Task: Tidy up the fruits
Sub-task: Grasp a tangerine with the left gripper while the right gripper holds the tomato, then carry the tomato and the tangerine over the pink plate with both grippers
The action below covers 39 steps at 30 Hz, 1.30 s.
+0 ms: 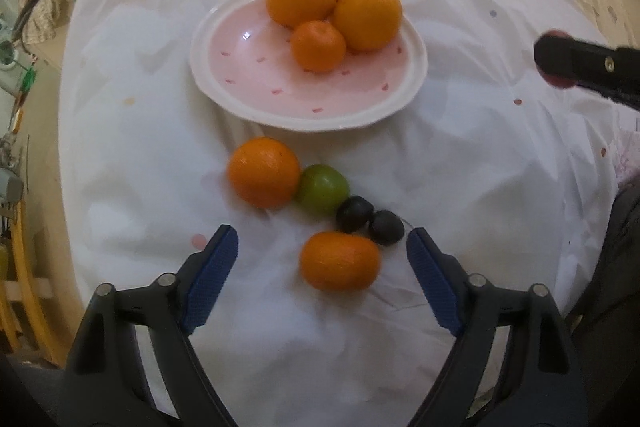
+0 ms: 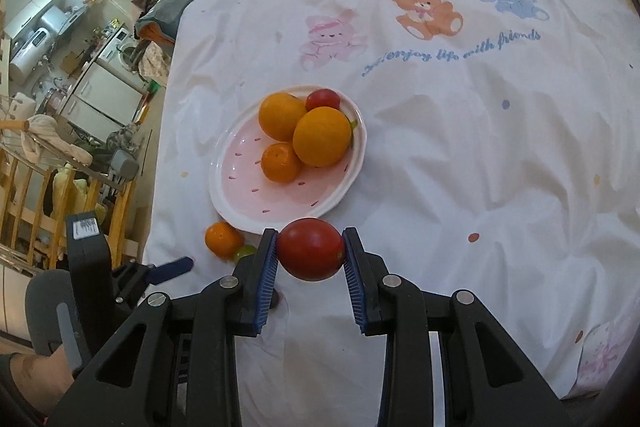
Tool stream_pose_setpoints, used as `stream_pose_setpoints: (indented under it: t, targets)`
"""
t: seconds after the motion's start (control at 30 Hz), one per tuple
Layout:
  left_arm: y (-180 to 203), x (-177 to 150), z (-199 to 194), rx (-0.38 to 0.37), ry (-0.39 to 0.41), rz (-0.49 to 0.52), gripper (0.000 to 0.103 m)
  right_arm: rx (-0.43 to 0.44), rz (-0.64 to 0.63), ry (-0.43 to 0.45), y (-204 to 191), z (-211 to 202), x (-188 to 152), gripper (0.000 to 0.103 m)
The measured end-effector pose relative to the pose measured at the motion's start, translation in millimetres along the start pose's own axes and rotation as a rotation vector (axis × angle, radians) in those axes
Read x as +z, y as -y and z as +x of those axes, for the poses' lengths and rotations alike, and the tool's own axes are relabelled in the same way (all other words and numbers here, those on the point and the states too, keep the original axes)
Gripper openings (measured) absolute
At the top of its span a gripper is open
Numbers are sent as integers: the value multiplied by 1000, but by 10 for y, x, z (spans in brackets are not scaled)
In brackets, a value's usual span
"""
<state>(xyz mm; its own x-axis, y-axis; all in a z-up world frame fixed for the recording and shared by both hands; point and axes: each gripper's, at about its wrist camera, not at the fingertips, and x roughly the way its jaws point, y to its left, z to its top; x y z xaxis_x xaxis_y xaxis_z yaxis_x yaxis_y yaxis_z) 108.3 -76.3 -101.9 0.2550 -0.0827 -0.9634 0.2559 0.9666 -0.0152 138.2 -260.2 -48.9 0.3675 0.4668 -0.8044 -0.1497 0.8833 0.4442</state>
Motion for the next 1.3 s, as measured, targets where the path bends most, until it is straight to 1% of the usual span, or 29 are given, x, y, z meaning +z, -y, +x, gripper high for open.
stream_pose_setpoints:
  t: [0.07, 0.13, 0.2, 0.27, 0.5, 0.73, 1.03, 1.3]
  targets:
    - [8, -13, 45, 0, -22, 7, 64, -2, -8, 3, -11, -2, -2, 34]
    - [8, -20, 74, -2, -34, 9, 60, -3, -13, 3, -22, -2, -10, 34]
    - [5, -22, 76, -20, -35, 7, 55, -5, -15, -1, -22, 8, -15, 34]
    - [15, -15, 57, -46, -30, 16, 39, -10, -17, -4, -25, 15, -22, 34]
    - [49, -50, -58, -46, -7, 40, 37, -19, -25, -3, -37, 5, -37, 34]
    - [-133, -85, -327, -18, 48, -15, 37, -5, -18, 16, -33, -57, -44, 34]
    - [-445, 145, -772, 46, 184, -125, 37, 23, -11, 57, -30, -204, -45, 34]
    - [-668, 410, -981, 90, 238, -149, 37, 60, -9, 105, -51, -296, 26, 34]
